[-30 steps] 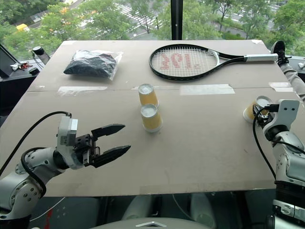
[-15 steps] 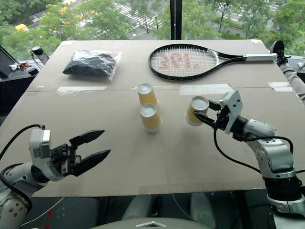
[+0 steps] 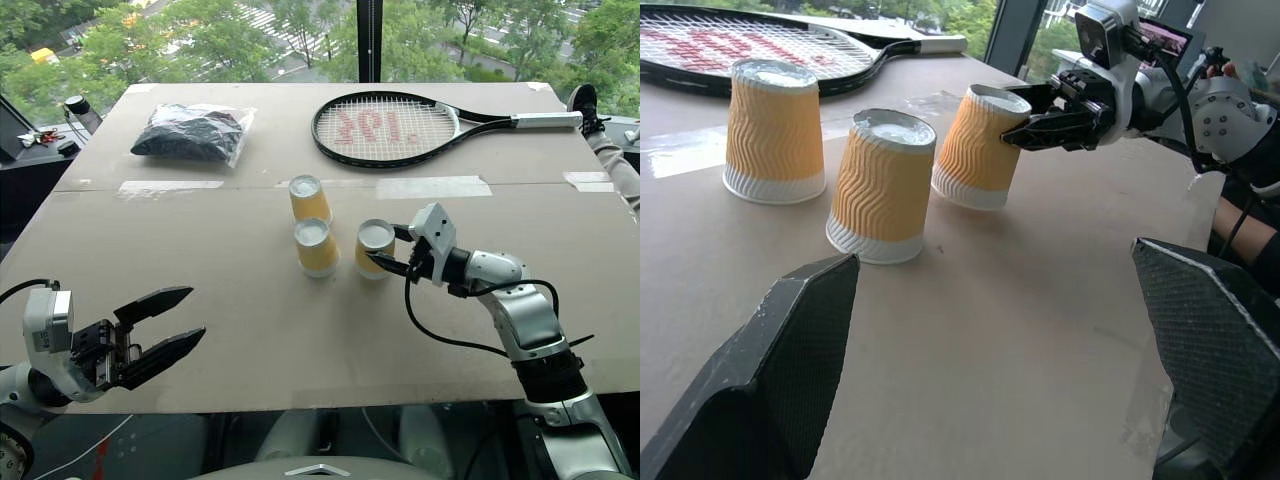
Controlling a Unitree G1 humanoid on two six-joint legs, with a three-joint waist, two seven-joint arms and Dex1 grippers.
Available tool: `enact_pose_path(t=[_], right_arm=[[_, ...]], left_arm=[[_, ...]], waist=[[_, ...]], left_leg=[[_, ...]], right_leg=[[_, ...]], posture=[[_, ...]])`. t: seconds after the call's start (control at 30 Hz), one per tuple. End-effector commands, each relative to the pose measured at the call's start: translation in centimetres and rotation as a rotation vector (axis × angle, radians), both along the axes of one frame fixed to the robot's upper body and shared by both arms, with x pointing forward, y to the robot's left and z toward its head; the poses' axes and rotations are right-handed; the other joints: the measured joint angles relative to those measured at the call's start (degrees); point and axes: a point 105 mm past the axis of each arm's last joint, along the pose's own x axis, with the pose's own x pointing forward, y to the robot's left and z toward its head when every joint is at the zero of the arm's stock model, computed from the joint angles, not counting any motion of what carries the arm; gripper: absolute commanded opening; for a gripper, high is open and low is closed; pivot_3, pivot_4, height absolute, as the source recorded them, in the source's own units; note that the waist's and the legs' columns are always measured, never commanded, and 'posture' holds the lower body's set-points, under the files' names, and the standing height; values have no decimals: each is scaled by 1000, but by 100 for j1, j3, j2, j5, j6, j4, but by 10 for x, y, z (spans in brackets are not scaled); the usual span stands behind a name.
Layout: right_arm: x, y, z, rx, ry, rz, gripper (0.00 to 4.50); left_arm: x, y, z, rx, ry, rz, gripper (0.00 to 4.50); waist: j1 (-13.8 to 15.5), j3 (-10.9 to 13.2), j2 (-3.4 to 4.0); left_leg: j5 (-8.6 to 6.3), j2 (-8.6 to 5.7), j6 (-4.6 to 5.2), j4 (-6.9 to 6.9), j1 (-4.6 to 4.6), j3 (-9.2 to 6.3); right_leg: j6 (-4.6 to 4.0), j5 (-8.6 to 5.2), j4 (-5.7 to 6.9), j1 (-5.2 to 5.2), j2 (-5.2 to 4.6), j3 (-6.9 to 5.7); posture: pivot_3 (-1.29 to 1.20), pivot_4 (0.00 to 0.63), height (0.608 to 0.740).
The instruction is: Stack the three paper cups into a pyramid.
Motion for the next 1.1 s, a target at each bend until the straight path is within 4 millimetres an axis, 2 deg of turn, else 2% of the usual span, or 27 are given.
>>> enact_pose_path(t=[0.03,0.73,1.07,1.1], right_arm=[[2,8,12,10,-78,11,2351],[-7,28,10,2,-77,90,2351],[2,28,0,-43,-51,69,2351],[3,27,0,-47,-54,64,3037]], left_arm=[[-5,3,6,12,-40,2,4500],[-7,10,4,31,-63,-26,4500],[-4,11,5,15,-70,-24,4500],[-3,11,5,14,-70,-21,4500]], waist=[[-1,0,0],[-3,0,0],[-6,0,0],[-7,0,0]], left_leg=[[0,0,0,0,0,0],[0,0,-1,-8,-1,1],[-1,0,-1,-13,-1,1],[-1,0,-1,-14,-1,1]], right_leg=[[0,0,0,0,0,0],[-2,-1,-1,-14,-5,3],[-3,-1,-1,-17,-7,4],[-3,-1,-2,-17,-7,4]], posture=[[0,150,740],[0,150,740],[0,150,740],[0,150,740]])
